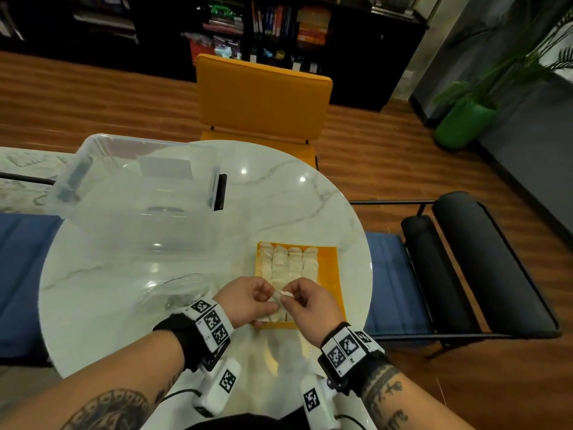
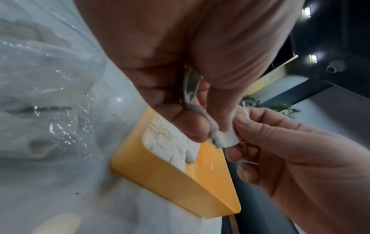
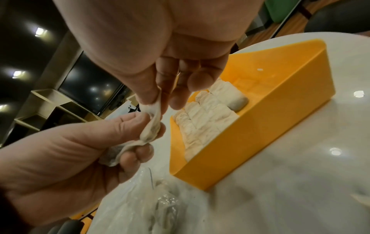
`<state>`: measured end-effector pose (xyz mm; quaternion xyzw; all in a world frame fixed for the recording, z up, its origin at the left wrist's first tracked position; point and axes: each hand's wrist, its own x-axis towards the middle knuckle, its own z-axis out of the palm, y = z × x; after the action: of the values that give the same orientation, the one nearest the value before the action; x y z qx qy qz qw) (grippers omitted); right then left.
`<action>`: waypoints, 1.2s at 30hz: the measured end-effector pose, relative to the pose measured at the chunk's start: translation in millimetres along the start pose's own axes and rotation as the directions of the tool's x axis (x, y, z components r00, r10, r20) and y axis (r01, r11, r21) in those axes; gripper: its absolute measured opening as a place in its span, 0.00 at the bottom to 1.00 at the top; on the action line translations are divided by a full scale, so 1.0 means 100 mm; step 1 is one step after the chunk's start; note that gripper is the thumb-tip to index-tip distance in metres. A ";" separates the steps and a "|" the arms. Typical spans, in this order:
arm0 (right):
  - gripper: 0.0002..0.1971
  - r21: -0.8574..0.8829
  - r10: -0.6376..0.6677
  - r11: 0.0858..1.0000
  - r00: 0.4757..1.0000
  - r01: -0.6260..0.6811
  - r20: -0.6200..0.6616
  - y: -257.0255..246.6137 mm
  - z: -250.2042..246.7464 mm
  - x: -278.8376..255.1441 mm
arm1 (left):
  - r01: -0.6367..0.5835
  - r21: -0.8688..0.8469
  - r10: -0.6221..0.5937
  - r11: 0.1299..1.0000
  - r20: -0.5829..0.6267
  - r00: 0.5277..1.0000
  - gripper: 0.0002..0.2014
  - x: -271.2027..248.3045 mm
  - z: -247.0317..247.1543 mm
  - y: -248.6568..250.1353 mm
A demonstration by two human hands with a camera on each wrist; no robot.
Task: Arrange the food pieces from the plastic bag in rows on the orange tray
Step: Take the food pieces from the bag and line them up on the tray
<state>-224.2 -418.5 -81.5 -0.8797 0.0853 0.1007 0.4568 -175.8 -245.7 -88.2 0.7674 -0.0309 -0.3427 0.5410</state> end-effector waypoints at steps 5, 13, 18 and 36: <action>0.04 -0.071 0.017 0.997 1.000 -0.018 -0.015 0.07 -0.19 0.06 | -0.005 0.153 0.012 0.988 -0.043 0.999 0.09 0.05 0.02 -0.04; 0.02 -0.301 0.068 0.949 0.993 -0.094 -0.096 0.10 -0.92 0.46 | 0.155 0.369 -0.035 0.916 -0.311 0.950 0.09 0.23 -0.19 -0.18; 0.04 -0.522 0.133 0.851 0.987 -0.064 0.096 0.06 -0.92 0.66 | 0.248 0.409 -0.096 0.878 -0.357 0.929 0.15 0.30 -0.17 -0.24; 0.05 -0.717 0.343 0.682 0.929 -0.145 0.139 0.28 -0.43 1.10 | 0.272 0.444 -0.160 0.854 -0.272 0.949 0.19 0.41 -0.18 -0.32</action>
<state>-120.2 -476.6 -107.7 -0.9450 0.0975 0.3011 0.0821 -144.6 -235.5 -132.5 0.9090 0.0342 -0.2941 0.2935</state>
